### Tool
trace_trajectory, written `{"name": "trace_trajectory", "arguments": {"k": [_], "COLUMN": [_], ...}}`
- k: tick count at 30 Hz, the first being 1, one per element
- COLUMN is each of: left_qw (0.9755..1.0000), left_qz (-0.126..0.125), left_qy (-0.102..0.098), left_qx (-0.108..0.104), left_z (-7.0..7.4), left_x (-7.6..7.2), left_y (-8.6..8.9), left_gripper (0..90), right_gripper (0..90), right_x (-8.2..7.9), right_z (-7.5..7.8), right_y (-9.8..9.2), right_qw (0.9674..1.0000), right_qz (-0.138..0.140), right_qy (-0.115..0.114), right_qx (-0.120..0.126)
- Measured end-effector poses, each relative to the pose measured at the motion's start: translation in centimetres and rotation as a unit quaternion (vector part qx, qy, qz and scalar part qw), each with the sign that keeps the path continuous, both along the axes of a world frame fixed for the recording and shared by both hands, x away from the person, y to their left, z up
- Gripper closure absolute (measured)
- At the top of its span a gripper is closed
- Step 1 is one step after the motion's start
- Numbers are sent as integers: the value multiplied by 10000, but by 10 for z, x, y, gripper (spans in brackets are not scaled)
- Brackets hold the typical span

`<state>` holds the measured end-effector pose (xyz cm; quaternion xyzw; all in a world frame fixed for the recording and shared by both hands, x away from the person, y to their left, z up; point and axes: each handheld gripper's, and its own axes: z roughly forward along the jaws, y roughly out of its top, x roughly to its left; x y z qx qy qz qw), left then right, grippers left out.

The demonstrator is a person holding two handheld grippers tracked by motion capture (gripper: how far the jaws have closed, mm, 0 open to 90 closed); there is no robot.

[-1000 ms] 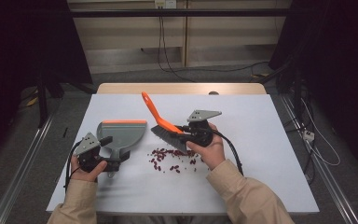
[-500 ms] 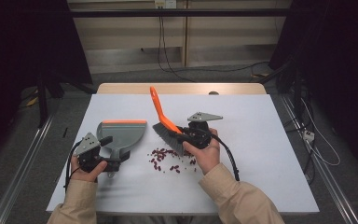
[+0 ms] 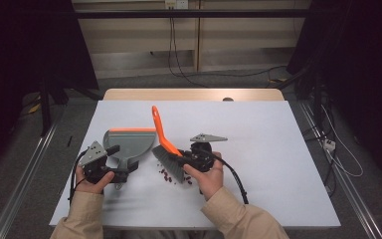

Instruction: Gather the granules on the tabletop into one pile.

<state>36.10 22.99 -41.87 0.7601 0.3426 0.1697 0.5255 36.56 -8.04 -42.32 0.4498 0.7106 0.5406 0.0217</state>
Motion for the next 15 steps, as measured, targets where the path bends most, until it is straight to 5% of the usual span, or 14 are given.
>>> {"name": "trace_trajectory", "arguments": {"k": [5,9,15], "left_qw": [10000,10000,10000], "left_qz": [-2,-4,-8], "left_qy": [-7,1,-19], "left_qx": [5,5,6], "left_z": [0,0,0], "left_x": [0,0,0], "left_y": [0,0,1], "left_gripper": [52,51,51], "right_gripper": [715,715,706], "right_x": [-6,-6,4], "right_z": [-8,-20,-24], "right_y": [18,32,23], "right_qw": [9994,9992,9967], "right_qz": [102,4,-230], "right_qy": [299,373,589], "right_qx": [151,-120,-500]}}
